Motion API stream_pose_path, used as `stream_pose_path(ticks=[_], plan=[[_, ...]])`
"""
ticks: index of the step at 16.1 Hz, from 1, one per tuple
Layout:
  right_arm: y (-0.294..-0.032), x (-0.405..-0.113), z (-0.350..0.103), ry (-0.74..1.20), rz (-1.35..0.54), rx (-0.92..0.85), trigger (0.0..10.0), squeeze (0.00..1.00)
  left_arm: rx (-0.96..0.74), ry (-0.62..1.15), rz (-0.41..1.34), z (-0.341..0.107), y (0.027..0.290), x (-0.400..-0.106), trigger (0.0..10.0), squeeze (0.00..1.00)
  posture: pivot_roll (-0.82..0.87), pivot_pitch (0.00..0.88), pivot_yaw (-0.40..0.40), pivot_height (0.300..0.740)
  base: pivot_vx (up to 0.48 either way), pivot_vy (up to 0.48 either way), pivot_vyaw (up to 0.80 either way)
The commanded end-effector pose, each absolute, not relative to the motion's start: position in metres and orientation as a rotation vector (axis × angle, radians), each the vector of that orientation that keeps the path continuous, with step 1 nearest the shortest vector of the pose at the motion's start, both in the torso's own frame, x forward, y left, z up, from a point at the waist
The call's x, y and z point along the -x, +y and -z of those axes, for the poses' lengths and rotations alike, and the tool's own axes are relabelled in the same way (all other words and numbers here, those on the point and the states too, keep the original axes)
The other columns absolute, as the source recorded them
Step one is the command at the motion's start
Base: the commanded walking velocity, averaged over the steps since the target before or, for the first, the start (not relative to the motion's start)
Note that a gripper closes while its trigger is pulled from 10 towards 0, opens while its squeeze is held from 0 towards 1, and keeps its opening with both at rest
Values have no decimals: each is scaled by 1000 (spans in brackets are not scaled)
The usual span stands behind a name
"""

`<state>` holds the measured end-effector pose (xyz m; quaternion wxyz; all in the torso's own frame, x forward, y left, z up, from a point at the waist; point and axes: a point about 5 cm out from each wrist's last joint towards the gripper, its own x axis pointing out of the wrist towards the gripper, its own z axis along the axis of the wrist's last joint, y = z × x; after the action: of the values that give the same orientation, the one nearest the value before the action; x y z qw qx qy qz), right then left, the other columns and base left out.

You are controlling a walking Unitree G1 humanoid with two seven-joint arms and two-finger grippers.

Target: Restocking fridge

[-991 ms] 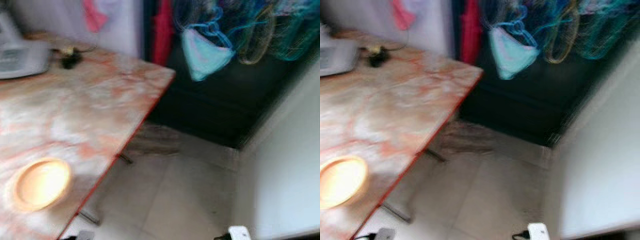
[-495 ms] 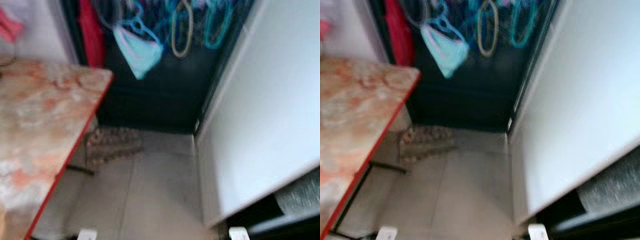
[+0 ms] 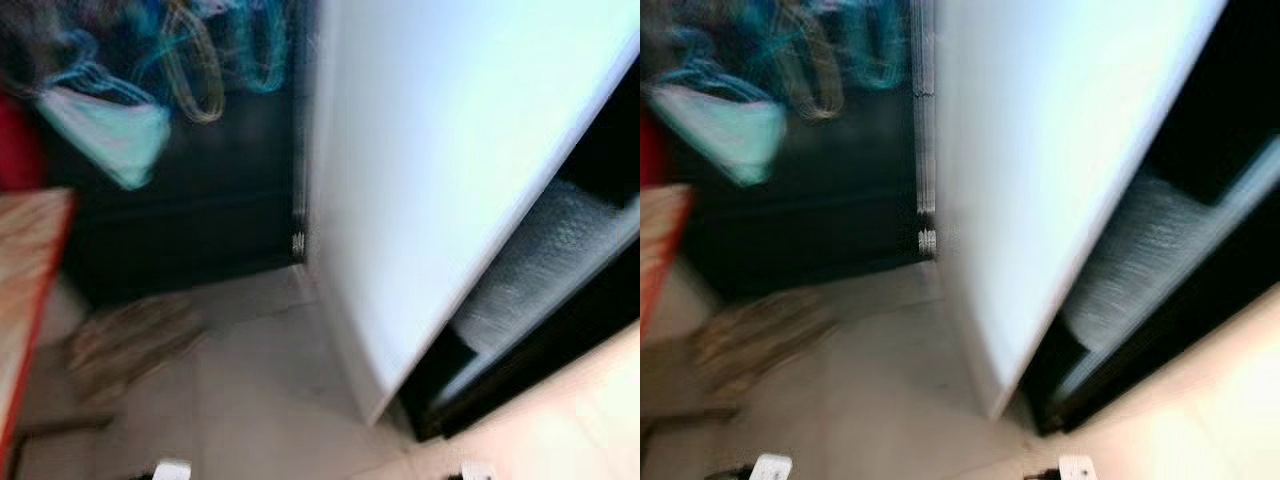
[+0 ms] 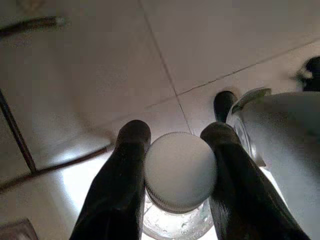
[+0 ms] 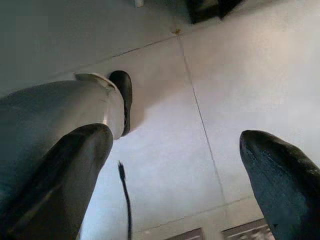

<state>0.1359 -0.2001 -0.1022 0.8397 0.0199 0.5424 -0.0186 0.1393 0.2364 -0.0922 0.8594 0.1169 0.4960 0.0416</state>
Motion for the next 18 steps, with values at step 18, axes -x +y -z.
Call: stream_pose_path(ticks=[18], plan=[[-209, -159, 83, 753, 276, -163, 10000, 0, -250, 1093, -91, 100, 233, -120, 10000, 0, -11, 0, -1, 740, 0, 0, -468]])
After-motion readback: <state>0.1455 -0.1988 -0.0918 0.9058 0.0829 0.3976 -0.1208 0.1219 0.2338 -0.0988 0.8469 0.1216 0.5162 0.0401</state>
